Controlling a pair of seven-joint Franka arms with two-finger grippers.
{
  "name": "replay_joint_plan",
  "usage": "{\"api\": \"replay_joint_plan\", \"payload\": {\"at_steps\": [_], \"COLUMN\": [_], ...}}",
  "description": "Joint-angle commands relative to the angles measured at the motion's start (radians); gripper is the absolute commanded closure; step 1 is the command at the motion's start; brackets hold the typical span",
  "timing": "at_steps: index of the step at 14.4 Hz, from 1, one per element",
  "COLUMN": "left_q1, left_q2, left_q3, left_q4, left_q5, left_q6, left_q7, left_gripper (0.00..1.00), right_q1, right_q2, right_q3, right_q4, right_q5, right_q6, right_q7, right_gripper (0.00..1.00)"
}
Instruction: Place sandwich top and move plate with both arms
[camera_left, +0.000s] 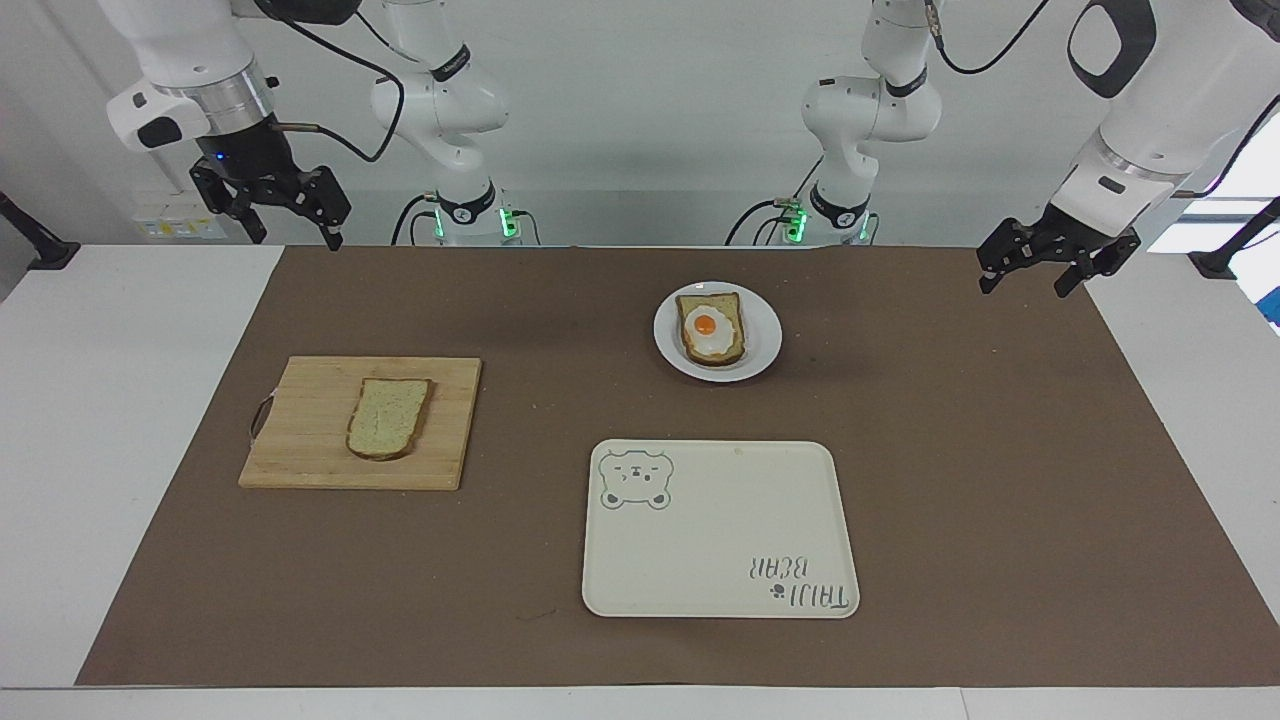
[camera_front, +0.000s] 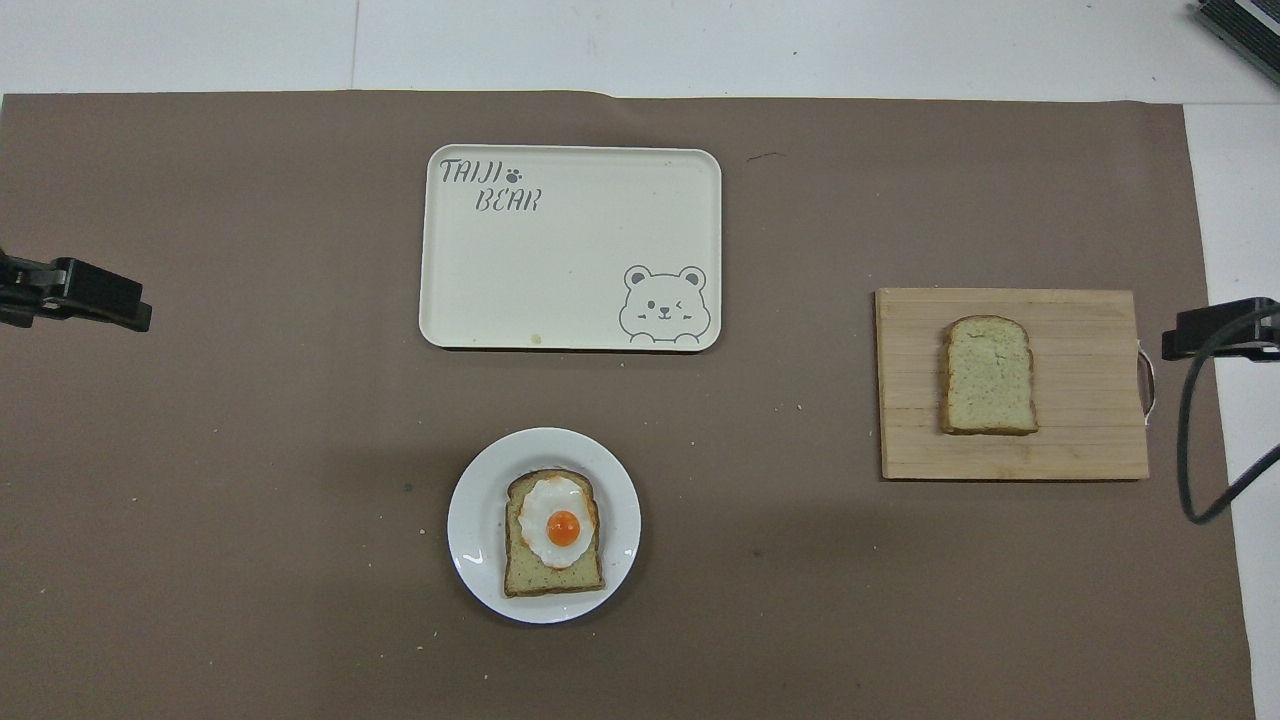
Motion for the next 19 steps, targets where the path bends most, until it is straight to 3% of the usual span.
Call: {"api": "replay_joint_plan", "payload": {"at_steps": [1,9,16,19], "left_q1": [0.009,0.009,0.009,0.009], "left_q2": [-0.009,-0.009,-0.009,-0.009], "left_q3": [-0.002,-0.002,-0.002,-0.002], "left_q4": [-0.005,-0.005,-0.005,-0.005], "left_q5": [-0.014,-0.014,-0.014,-0.014], "left_q6": [-0.016,-0.016,-0.015,-0.016], "left_q7": [0.013,0.013,0.013,0.013], "left_gripper": [0.0,0.0,0.0,0.0], "right_q1": [-0.007,-0.07,-0.122,-0.119], "right_q2": [0.014,0.048,0.187,0.235], "right_q3": [0.005,0.003,0.005,0.005], "right_q4": [-0.017,-0.157,-0.275,-0.304], "right_q5": [-0.002,0.001,0.004,0.039], "right_q6": [0.039,0.184,0.413,0.46], "right_q7": [-0.031,-0.199,-0.223,-0.229], "right_gripper": [0.0,0.0,0.0,0.0]}}
